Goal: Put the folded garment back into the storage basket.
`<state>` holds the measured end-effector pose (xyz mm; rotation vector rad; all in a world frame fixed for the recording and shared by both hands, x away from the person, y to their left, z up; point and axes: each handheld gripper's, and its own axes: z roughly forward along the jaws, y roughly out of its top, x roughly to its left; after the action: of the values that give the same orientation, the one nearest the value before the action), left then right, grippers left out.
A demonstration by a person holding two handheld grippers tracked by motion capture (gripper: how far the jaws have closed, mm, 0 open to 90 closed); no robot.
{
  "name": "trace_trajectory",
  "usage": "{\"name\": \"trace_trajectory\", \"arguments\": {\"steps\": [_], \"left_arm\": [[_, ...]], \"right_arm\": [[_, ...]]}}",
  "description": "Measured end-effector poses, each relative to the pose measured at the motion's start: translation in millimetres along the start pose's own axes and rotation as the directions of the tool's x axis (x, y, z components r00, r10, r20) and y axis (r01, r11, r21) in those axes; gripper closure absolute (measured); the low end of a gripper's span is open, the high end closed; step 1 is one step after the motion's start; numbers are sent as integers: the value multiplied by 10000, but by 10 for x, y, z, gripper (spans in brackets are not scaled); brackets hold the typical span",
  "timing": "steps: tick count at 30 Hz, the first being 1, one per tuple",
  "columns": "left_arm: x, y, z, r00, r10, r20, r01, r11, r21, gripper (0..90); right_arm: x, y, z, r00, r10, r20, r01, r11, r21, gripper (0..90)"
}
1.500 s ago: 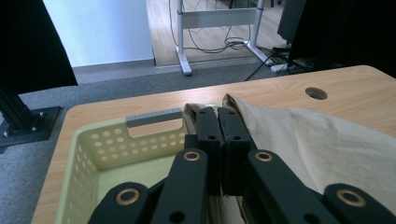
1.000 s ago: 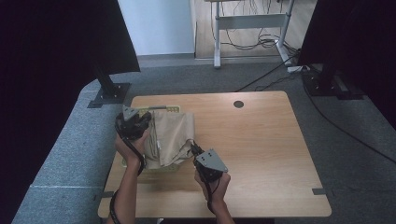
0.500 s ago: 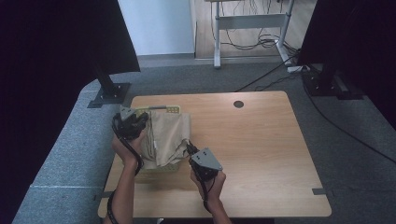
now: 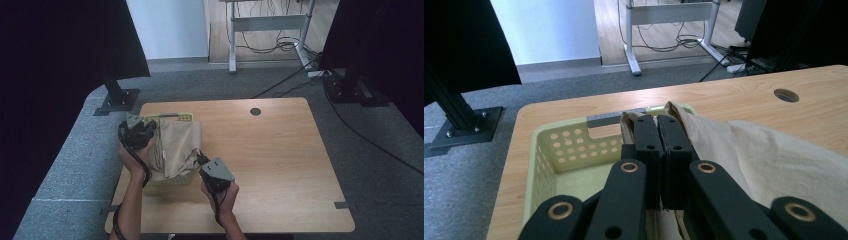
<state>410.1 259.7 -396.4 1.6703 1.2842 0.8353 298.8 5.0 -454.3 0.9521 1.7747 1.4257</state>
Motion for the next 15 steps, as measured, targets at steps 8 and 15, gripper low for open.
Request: {"name": "trace_trajectory", "arguments": {"steps": [8,15], "left_arm": [[58,13,-6,9999,32,-103,-32,10000,22,886],[109,29,-25,9998,3,-187,-3,10000,-11,886]], "right_arm": [[41,27,49,10000,-33,-73,32,10000,-12,868],[59,38,71,9999,-49,-107,48,10000,-19,868]]}}
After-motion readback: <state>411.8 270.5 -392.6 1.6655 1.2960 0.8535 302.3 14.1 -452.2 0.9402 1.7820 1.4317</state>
